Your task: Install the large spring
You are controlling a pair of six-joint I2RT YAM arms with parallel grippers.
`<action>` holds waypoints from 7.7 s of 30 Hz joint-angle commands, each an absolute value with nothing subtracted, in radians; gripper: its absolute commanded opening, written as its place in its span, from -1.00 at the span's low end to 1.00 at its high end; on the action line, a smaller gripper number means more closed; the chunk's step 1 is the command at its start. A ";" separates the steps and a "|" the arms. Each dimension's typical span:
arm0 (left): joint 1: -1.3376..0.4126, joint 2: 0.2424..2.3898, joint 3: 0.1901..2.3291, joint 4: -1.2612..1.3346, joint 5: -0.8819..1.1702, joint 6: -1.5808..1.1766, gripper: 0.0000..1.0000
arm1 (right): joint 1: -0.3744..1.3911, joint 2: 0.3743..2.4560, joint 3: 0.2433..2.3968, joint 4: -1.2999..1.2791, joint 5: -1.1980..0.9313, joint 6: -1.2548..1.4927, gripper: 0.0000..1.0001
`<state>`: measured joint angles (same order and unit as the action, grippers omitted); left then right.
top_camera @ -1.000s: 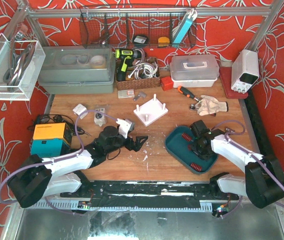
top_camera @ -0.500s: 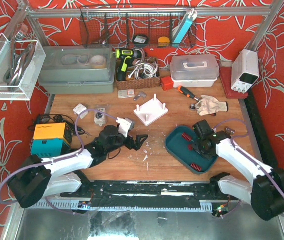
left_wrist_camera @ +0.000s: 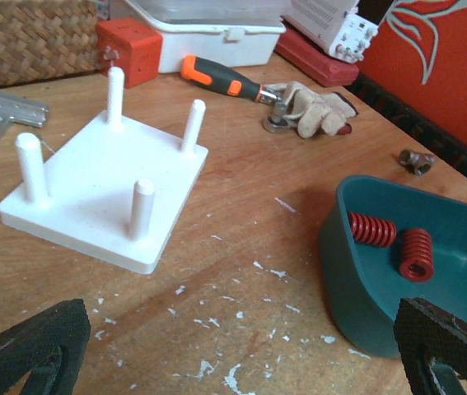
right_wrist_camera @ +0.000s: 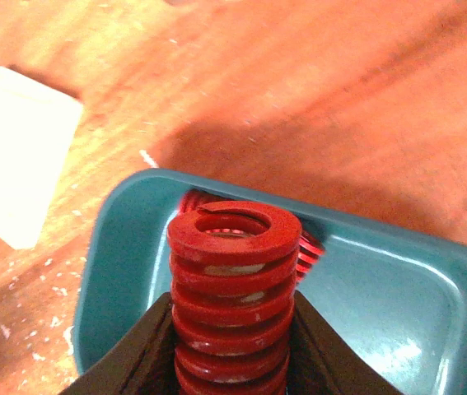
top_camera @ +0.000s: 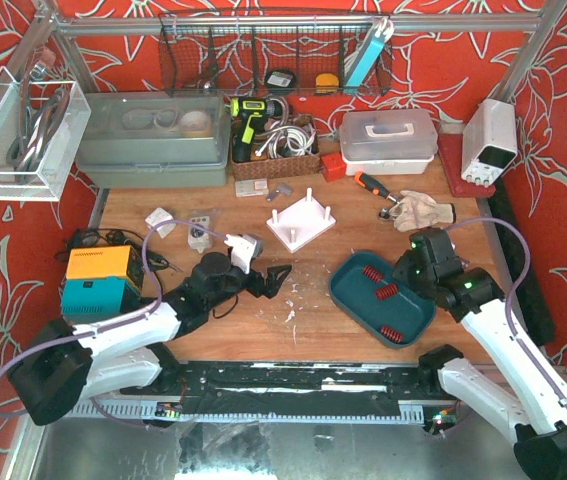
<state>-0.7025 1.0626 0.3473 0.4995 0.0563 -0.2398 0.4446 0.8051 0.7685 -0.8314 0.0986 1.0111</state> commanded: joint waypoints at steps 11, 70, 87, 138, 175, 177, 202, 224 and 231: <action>-0.709 0.745 0.305 0.393 -0.091 -0.421 0.99 | 0.676 0.992 0.869 -0.498 0.019 0.616 -1.00; -0.767 1.162 0.702 0.109 0.425 -0.453 -0.03 | 1.048 1.079 0.363 0.582 0.025 -0.154 -1.00; -0.767 1.180 0.684 0.128 0.410 -0.453 -0.07 | 1.064 1.097 0.377 0.561 0.024 -0.162 -1.00; -0.564 1.686 1.221 -0.157 -0.293 -0.255 -0.99 | 0.958 0.719 0.394 0.147 0.678 0.166 0.98; -0.513 1.908 1.307 -0.144 -0.233 -0.236 0.05 | 0.951 0.855 0.425 0.161 0.662 0.180 0.98; -0.514 1.886 1.298 -0.147 -0.228 -0.241 0.19 | 0.948 0.863 0.430 0.156 0.666 0.189 0.98; -0.781 1.128 0.535 0.314 -0.183 -0.238 1.00 | 0.776 0.884 0.650 -0.600 0.550 0.947 0.84; -0.790 1.154 0.440 0.468 -0.102 -0.141 1.00 | 0.761 1.040 0.574 -0.626 0.543 1.322 -0.19; -0.792 1.125 0.425 0.466 -0.129 -0.145 1.00 | 0.761 1.115 0.558 -0.602 0.509 1.376 -0.16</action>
